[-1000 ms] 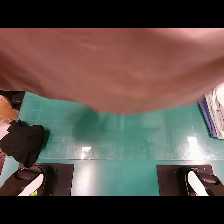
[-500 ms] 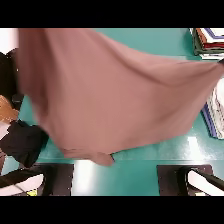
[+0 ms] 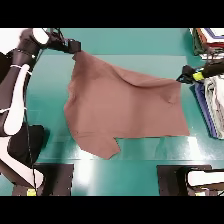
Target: Fold the shirts.
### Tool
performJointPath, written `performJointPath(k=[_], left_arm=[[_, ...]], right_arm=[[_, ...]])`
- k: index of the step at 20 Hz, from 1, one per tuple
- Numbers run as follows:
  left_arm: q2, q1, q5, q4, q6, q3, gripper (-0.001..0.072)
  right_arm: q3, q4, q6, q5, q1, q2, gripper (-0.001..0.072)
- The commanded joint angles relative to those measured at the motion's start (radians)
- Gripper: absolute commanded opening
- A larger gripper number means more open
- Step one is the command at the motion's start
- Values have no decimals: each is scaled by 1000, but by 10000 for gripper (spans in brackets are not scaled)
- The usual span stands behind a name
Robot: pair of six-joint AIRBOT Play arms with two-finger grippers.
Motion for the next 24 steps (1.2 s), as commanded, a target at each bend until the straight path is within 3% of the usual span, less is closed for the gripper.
performJointPath(k=[1,2,3,5,8,11,13,18,21,24], left_arm=[[-40,6,67,5,-2,1,396],[-40,15,37,6,-2,8,539],[-35,27,3,15,-1,13,538],[-19,71,-117,35,-8,42,538],[50,173,-363,35,-98,53,537],[159,250,-506,35,-79,-53,537],[277,264,-520,35,-76,-222,538],[659,264,-444,10,-56,-887,538],[822,264,-441,-143,-52,-1202,538],[871,264,-423,-234,-45,-1361,538]], right_arm=[[62,0,-5,-106,42,-107,174],[98,1,-5,-97,42,-125,413],[137,0,-5,-75,42,-134,478],[203,-4,-5,-15,23,-127,470],[221,-6,-46,78,-38,-60,468],[206,-60,-59,195,-90,16,446],[122,-62,-77,214,-111,96,446],[-183,-71,-106,135,-112,312,447],[-309,-71,-107,71,-111,399,447],[-378,-71,-117,47,-111,455,447]])
